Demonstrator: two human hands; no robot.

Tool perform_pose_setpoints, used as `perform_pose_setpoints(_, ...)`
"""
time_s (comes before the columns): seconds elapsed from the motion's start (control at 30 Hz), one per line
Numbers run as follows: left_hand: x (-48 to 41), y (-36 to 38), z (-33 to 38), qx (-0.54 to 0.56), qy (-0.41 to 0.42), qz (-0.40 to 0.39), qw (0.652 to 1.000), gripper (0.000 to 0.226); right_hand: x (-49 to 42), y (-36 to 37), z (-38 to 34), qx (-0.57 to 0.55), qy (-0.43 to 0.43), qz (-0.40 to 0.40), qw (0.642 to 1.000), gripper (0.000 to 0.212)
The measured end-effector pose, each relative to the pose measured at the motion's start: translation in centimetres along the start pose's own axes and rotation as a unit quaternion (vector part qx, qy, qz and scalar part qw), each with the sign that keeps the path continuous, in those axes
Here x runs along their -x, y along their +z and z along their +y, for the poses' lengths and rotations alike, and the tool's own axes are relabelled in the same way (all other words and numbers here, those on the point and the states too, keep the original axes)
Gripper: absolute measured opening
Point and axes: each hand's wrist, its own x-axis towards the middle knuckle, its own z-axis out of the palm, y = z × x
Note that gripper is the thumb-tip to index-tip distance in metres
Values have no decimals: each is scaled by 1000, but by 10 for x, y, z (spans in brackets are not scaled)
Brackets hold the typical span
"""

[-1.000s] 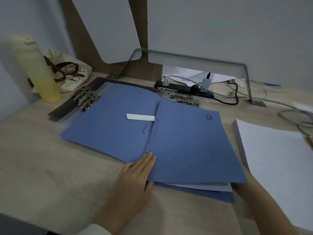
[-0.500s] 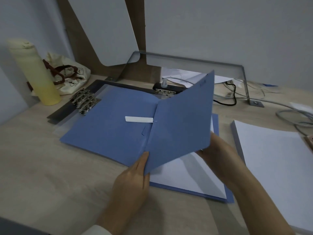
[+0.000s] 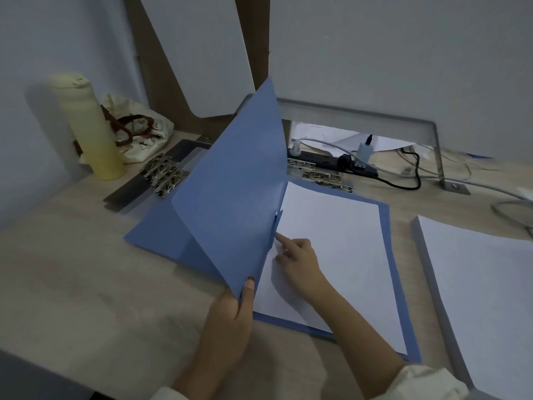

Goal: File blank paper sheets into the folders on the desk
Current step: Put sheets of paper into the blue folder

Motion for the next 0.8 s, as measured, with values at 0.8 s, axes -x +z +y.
perform_pose_setpoints(0.8,5,-2,-12,-255,237,-122,930,63,76,-118,61,-319,128,183,921,30)
